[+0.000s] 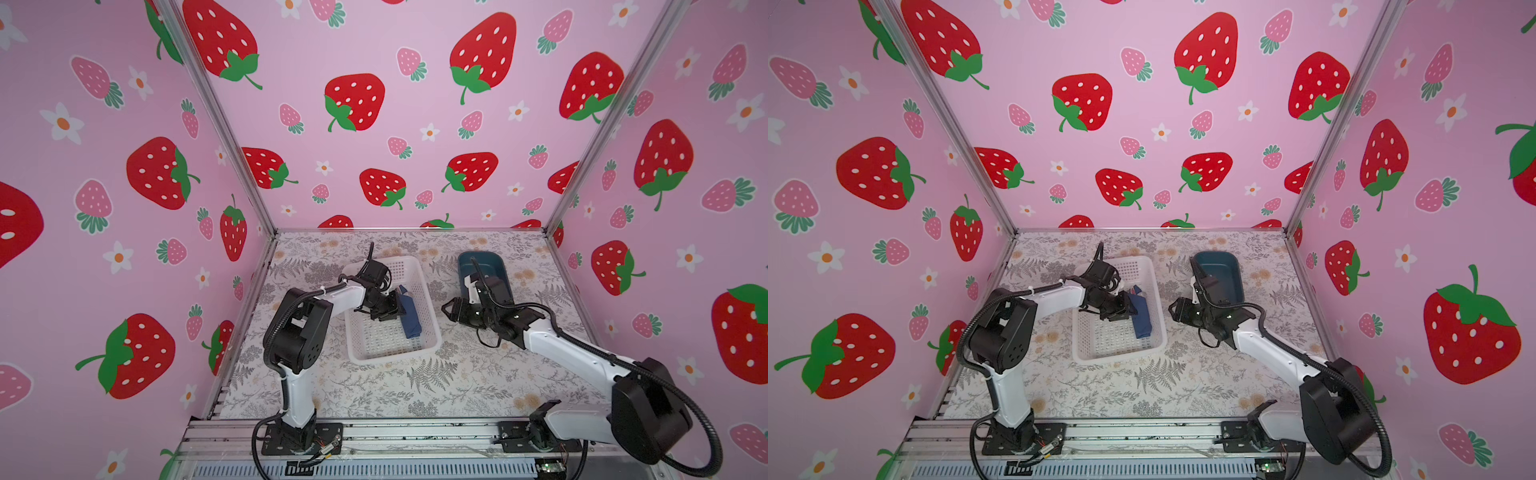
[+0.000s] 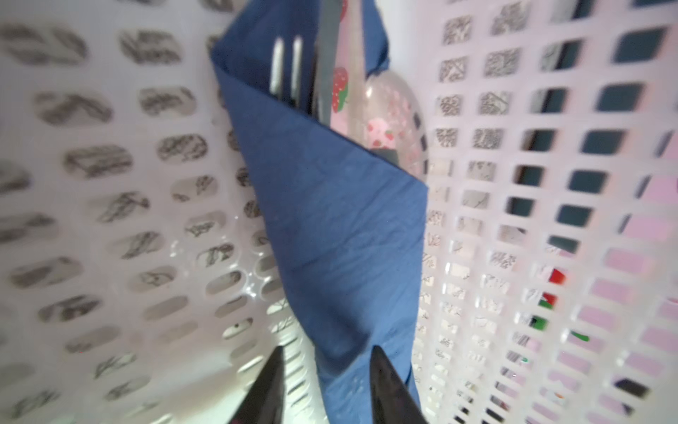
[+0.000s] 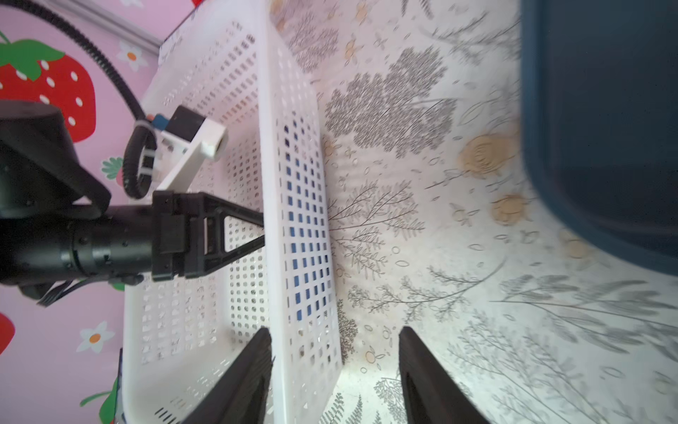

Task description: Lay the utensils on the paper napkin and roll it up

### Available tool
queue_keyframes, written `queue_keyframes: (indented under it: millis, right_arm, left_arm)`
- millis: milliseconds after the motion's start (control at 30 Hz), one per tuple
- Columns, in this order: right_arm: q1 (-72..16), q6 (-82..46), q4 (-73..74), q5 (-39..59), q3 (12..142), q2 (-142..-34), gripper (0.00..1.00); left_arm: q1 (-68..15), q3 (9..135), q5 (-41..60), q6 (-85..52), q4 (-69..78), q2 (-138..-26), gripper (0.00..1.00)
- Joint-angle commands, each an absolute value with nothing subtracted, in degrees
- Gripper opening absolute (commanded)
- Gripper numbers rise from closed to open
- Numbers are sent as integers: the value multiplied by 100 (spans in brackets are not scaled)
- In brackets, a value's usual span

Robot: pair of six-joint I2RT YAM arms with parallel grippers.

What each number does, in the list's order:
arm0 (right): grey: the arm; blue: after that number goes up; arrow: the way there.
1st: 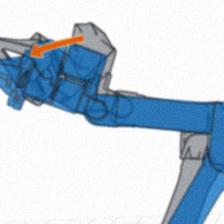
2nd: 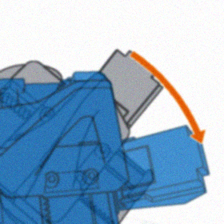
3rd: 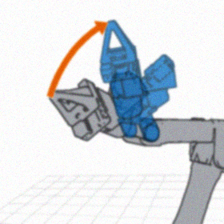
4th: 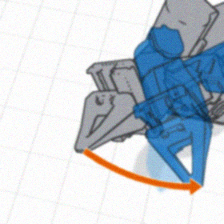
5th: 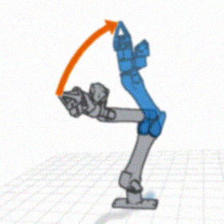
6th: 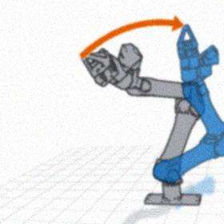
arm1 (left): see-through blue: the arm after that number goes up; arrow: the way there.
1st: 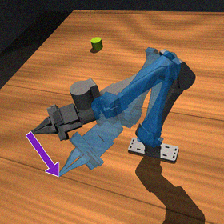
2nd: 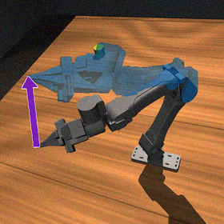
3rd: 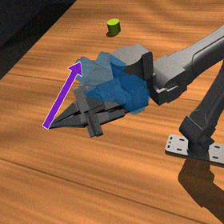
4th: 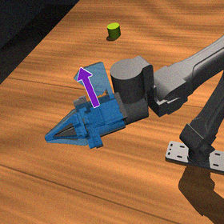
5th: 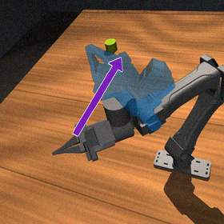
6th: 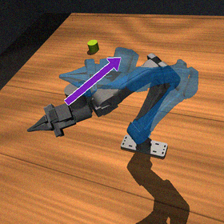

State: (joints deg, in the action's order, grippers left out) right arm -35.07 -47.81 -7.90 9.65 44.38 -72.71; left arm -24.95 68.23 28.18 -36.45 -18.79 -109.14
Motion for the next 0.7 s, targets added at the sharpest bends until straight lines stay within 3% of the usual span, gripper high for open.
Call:
queue_keyframes:
  millis: [0, 67, 233, 433, 533, 667]
  right_arm:
    - [-3337, -4643, -1170, -146, 4371, -6590, 58]
    - [-3288, -4524, -1245, -795, 4289, -6161, 61]
    - [-3263, -3968, -1015, -2796, 3644, -4863, 71]
    - [-3256, -2538, 42, -4281, 2499, -3485, 80]
    - [-3236, -1686, 769, -4738, 1970, -3132, 85]
    - [-3059, -1007, 1526, -4851, 1533, -3545, 87]
  left_arm:
    - [-2496, 6482, 2582, -3749, -1703, -10206, 48]
    - [-2500, 6211, 2482, -3839, -1428, -9730, 53]
    - [-2497, 5717, 1560, -3709, -1516, -8476, 54]
    - [-2426, 5115, -6, -3400, -1983, -6830, 55]
    - [-2321, 4756, -858, -3311, -2229, -5996, 63]
    - [-2074, 4303, -1883, -3164, -2454, -5145, 79]
